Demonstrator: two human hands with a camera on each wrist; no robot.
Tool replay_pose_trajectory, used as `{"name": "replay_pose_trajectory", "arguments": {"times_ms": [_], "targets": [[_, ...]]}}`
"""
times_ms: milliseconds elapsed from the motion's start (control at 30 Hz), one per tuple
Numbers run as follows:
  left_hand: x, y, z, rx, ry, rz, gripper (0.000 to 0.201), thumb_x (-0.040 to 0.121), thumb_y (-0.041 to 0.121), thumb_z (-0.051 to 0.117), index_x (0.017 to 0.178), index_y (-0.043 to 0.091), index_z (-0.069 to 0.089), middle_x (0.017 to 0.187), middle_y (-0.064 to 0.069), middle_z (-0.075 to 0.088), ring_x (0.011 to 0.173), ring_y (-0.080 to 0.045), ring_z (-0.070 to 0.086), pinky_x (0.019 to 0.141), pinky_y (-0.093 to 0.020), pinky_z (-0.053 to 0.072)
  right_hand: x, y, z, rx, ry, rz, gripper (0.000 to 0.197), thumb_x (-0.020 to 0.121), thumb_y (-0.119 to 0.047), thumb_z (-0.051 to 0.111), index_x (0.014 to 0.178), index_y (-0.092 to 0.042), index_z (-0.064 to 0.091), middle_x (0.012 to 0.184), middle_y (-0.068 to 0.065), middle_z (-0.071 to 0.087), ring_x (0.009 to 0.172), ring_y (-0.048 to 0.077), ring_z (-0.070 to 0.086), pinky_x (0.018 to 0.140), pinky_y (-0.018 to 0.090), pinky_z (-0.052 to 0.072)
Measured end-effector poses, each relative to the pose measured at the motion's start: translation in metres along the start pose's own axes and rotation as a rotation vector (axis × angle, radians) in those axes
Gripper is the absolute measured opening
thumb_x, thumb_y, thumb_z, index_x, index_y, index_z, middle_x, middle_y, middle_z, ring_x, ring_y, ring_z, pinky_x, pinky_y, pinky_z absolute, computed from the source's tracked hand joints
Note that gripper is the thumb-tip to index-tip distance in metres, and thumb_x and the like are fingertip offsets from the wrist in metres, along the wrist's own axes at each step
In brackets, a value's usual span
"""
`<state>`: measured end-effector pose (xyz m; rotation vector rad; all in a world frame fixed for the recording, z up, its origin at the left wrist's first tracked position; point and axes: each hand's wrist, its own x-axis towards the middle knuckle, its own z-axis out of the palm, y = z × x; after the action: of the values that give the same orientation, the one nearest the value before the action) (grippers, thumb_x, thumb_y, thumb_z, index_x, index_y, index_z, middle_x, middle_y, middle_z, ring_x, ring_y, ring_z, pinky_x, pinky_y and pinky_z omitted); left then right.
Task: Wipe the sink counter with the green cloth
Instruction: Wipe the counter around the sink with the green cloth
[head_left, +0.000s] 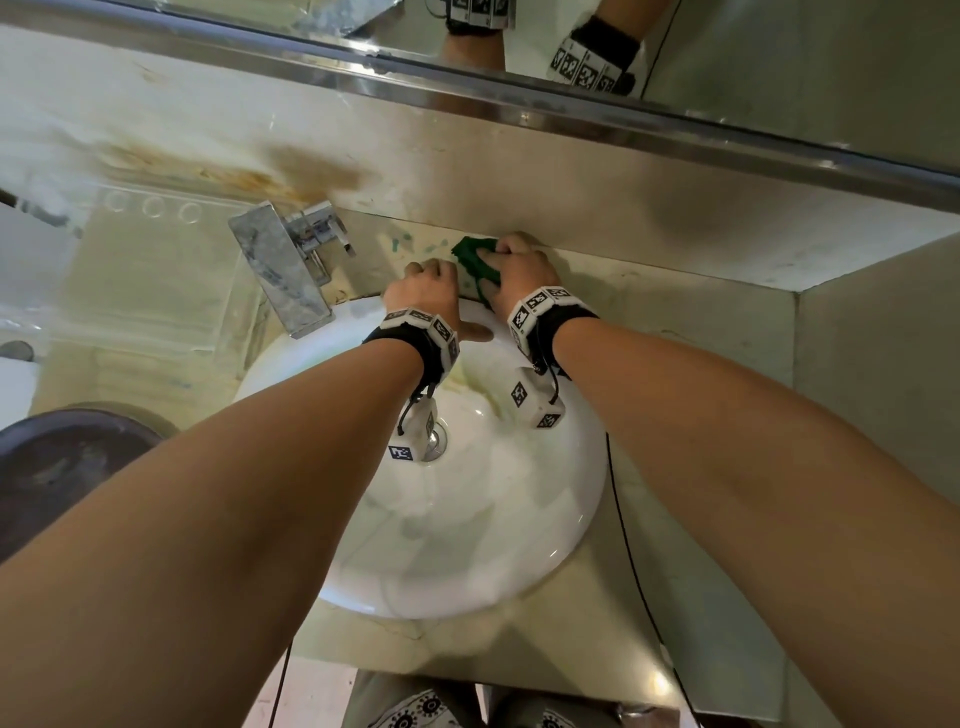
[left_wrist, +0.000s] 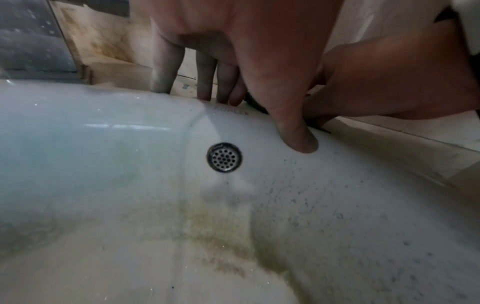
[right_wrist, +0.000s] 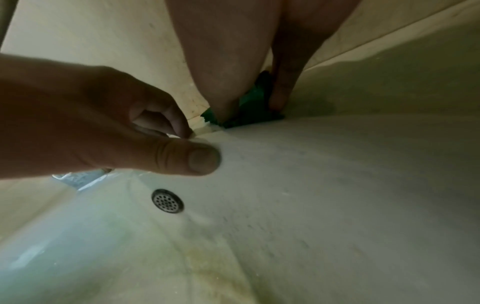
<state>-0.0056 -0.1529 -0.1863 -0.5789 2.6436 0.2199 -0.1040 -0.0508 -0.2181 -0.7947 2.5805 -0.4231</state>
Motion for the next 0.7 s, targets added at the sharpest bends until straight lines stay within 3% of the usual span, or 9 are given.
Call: {"name": "replay_pose_trajectory", "arguments": {"times_ms": [100, 267, 400, 467, 567, 633, 700], "targets": [[0.0, 0.0, -0.002, -0.001, -0.001, 0.002, 0.101, 0.062, 0.079, 0.067, 0.135, 0.013, 0.041, 0.134, -0.005, 0.052, 0.118, -0.027, 0.049, 0.079, -0.039, 0.049, -0.008, 0.013, -0.002, -0.002, -0.033, 0.053, 0.04, 0.087, -0.037, 0.059, 0.127, -0.032, 0.054, 0.124, 0.001, 0.05, 0.101, 0.022, 0.05, 0.085, 0.024, 0.041], [-0.002, 0.001, -0.002, -0.04, -0.037, -0.018, 0.101, 0.064, 0.075, 0.068, 0.138, 0.015, 0.037, 0.137, -0.003, 0.048, 0.121, -0.028, 0.044, 0.079, -0.04, 0.047, -0.025, 0.034, -0.024, -0.184, -0.139, 0.099, 0.06, 0.081, -0.013, 0.061, 0.137, -0.027, 0.045, 0.134, 0.006, 0.042, 0.115, 0.034, 0.046, 0.098, 0.038, 0.046], [-0.005, -0.004, -0.005, -0.089, -0.038, -0.006, 0.1, 0.073, 0.066, 0.069, 0.145, 0.01, 0.029, 0.146, -0.008, 0.038, 0.132, -0.031, 0.032, 0.099, -0.043, 0.042, -0.033, 0.045, -0.03, -0.227, -0.159, 0.132, 0.057, 0.08, -0.021, 0.065, 0.134, -0.024, 0.047, 0.134, 0.006, 0.042, 0.118, 0.036, 0.048, 0.1, 0.037, 0.044], [-0.008, -0.009, -0.005, -0.112, -0.017, -0.008, 0.1, 0.075, 0.064, 0.068, 0.147, 0.008, 0.026, 0.149, -0.011, 0.034, 0.136, -0.033, 0.027, 0.108, -0.044, 0.036, -0.039, 0.046, -0.032, -0.095, -0.109, 0.17, 0.05, 0.082, -0.022, 0.063, 0.131, -0.022, 0.052, 0.134, 0.006, 0.046, 0.118, 0.033, 0.05, 0.101, 0.033, 0.043], [-0.012, -0.017, -0.005, -0.131, -0.009, -0.068, 0.099, 0.075, 0.065, 0.067, 0.147, 0.009, 0.027, 0.15, -0.011, 0.032, 0.138, -0.034, 0.024, 0.108, -0.05, 0.037, -0.044, 0.039, -0.039, 0.272, 0.012, 0.317, 0.037, 0.087, -0.021, 0.055, 0.123, -0.022, 0.06, 0.128, 0.003, 0.058, 0.11, 0.023, 0.057, 0.097, 0.025, 0.045], [-0.018, -0.02, -0.004, -0.145, -0.017, -0.111, 0.1, 0.076, 0.065, 0.067, 0.148, 0.01, 0.025, 0.151, -0.01, 0.029, 0.139, -0.034, 0.022, 0.108, -0.052, 0.036, -0.044, 0.031, -0.044, 0.543, 0.045, 0.449, 0.027, 0.089, -0.021, 0.054, 0.113, -0.026, 0.065, 0.12, 0.001, 0.064, 0.103, 0.023, 0.061, 0.092, 0.027, 0.05], [-0.025, -0.023, -0.005, -0.163, -0.02, -0.161, 0.1, 0.076, 0.066, 0.066, 0.149, 0.012, 0.023, 0.152, -0.009, 0.027, 0.141, -0.033, 0.021, 0.105, -0.056, 0.035, -0.041, 0.025, -0.051, 0.741, 0.029, 0.552, 0.027, 0.092, -0.017, 0.051, 0.113, -0.024, 0.067, 0.123, 0.004, 0.064, 0.109, 0.028, 0.061, 0.088, 0.032, 0.053]]}}
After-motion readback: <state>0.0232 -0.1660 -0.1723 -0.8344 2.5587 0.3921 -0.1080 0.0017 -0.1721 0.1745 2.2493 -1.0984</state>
